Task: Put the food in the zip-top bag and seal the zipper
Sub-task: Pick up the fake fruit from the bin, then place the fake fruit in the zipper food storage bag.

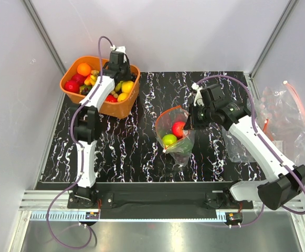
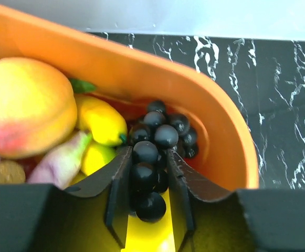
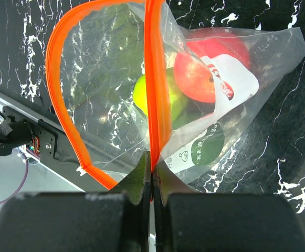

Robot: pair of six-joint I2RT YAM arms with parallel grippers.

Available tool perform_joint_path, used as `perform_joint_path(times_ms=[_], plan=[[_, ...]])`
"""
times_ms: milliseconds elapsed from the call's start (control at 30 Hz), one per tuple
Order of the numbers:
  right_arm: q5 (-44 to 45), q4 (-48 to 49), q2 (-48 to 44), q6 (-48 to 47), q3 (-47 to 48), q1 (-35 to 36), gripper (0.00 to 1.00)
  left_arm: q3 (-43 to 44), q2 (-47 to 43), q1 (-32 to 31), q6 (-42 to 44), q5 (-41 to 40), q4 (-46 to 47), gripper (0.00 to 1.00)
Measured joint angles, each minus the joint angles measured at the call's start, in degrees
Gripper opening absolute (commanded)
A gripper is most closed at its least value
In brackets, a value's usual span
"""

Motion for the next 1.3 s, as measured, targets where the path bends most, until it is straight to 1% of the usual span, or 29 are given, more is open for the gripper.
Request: perform_joint_path(times_ms=[100,133,233,367,500,733,1000,1167,1300], plan=[[0.0,0.13,0.33,0.0,0.0,0.0,0.0,-5.09,-4.24,-0.22,0.37,0.0,1.49,0.27],[0.02,0.11,0.44,0.0,0.0,0.0,0.0,-7.15,-6.36,-0.33,0.46,0.0,1.86,0.22],[0.04,0.15,0.79,-0.04,0.0,0.0,0.0,-11.76,-12.41,-0.48,0.55,0.37,2.45,0.15],[0.11,0.15,1.29,-0.15,0.17,0.0,0.0,-16.41,-20.92,-0.44,0.63,1.16,4.11,0.15],[0.15,0.07,1.33,-0.17,0.68,0.0,0.0,-17.35,-26.18,-0.44,0.59,1.88,4.72,0.15],[0.24,0.04,1.33,-0.15,0.85,0.0,0.0,-21.84,-33.79,-1.38,-0.94,7.13,4.02,0.18],[0.26,0.42,0.79,0.13,0.83,0.0,0.0,-29.05,-46.51,-9.09,-2.67,10.12,3.08,0.19],[0.26,2.19,-0.39,1.07,0.39,0.0,0.0,-29.55,-52.57,-15.34,-2.64,10.12,2.82,0.19],[0.28,3.69,-1.05,2.01,-0.55,0.0,0.0,-29.49,-54.71,-19.28,-2.67,10.12,1.81,0.19]])
